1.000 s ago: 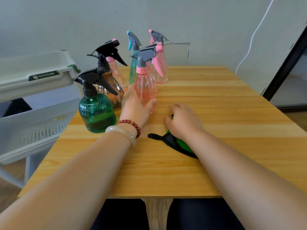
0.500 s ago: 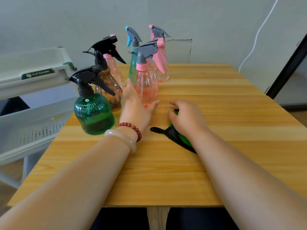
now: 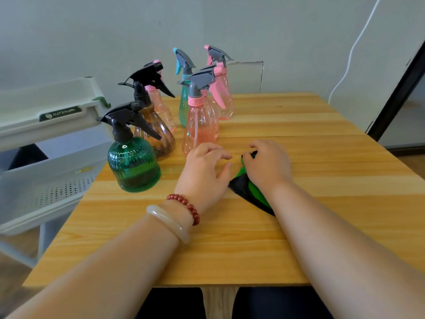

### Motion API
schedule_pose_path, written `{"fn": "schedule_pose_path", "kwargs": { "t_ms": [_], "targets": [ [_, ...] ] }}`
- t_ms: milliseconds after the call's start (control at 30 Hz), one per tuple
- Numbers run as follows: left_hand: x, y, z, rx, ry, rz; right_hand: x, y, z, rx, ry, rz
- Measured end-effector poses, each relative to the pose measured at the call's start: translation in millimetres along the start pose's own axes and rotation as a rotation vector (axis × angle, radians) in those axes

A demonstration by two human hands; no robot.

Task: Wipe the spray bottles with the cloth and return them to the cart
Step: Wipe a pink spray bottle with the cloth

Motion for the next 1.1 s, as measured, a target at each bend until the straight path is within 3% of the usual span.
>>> {"fn": "schedule_pose_path", "kwargs": {
  "t_ms": [267, 667, 1000, 1100],
  "targets": [
    [14, -31, 15, 0.124, 0.078, 0.101, 4, -4, 25, 0.015, 0.034, -0.142],
    [94, 23, 54, -0.293, 0.392, 0.268, 9, -26, 86, 0.032, -0.037, 0.029],
    [118, 43, 109, -0.279, 0.305, 0.314, 21, -32, 146, 0.016, -0.046, 0.088],
    [107, 36, 128, -0.240, 0.134, 0.148, 26, -32, 154, 0.000, -0.046, 0.099]
  ]
}}
Point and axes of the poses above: each hand's wrist, its own z-axis towards the middle knuckle, its own x-axis out of the palm, y = z × x, the point moved 10 cm from there along z, towards the middle knuckle, and after that the axes turned 12 degrees about -z, right-handed, at the moved point
